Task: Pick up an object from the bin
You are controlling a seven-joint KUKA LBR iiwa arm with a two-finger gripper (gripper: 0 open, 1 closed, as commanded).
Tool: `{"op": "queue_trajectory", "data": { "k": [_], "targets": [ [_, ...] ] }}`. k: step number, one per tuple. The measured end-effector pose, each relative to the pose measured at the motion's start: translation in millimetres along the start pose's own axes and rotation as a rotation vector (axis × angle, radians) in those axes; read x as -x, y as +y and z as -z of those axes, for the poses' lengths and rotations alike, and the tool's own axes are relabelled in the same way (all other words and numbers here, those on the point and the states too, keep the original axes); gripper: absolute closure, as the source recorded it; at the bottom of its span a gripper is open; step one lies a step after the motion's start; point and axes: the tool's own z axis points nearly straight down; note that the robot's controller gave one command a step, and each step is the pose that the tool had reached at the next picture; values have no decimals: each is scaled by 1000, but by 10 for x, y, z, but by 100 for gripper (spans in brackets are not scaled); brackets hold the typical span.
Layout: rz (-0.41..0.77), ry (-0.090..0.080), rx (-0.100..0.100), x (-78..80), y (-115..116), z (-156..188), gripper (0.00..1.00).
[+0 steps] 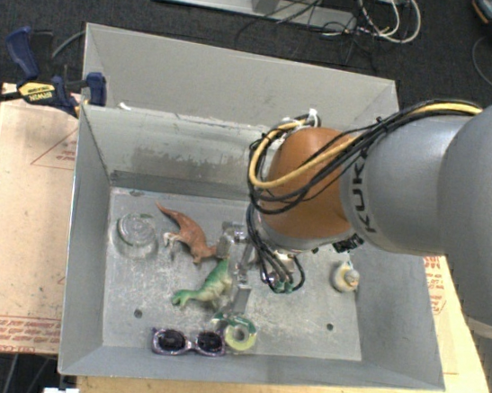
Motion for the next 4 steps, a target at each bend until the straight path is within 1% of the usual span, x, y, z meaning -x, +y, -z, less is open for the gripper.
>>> {"op": "queue_trajectory", "data": {
  "k": [1,2,3,4],
  "targets": [
    [-80,-5,1,47,-18,657,0],
    [-1,-3,1,443,212,31,0],
    [337,-27,5,58,69,-206,0],
    [-220,8,-1,560,380,-217,100]
  ]
}}
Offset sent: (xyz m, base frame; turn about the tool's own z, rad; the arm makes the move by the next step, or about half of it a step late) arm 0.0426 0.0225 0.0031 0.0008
